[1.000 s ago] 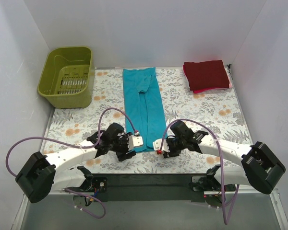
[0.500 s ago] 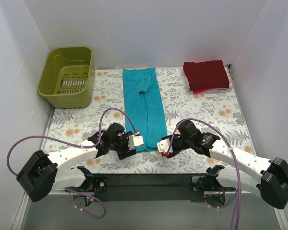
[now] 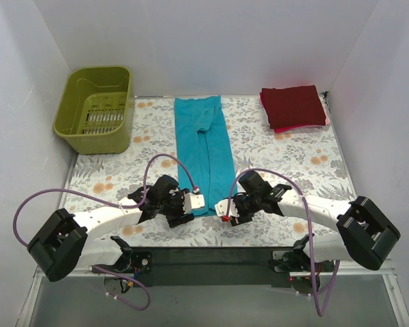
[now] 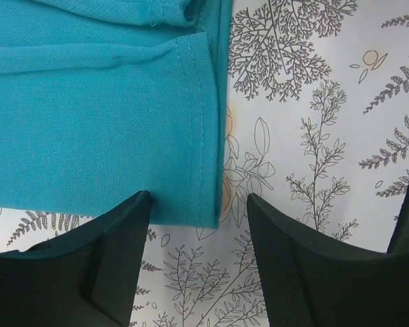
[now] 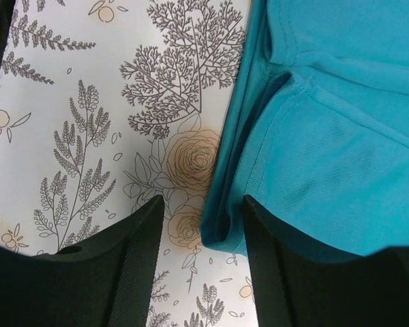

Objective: Fold and stack the t-shirts
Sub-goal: Fold the tshirt

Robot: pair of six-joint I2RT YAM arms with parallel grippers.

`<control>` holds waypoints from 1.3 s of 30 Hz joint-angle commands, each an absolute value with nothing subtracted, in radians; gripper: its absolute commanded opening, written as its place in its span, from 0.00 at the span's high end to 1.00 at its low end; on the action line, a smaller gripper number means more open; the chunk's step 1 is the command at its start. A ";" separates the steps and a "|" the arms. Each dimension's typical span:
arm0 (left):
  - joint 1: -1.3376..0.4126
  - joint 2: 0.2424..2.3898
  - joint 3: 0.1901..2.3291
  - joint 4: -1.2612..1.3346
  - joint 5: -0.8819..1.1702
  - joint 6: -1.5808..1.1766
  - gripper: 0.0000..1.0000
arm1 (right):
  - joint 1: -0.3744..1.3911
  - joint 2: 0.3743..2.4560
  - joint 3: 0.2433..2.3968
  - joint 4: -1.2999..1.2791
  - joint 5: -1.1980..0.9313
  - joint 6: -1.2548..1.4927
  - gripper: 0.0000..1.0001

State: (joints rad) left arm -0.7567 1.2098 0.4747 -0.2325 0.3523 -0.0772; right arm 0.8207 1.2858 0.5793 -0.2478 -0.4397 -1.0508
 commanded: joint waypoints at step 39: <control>-0.769 1.259 0.495 -0.219 0.391 -0.038 0.48 | 0.773 1.428 0.681 -0.305 -0.442 -0.867 0.44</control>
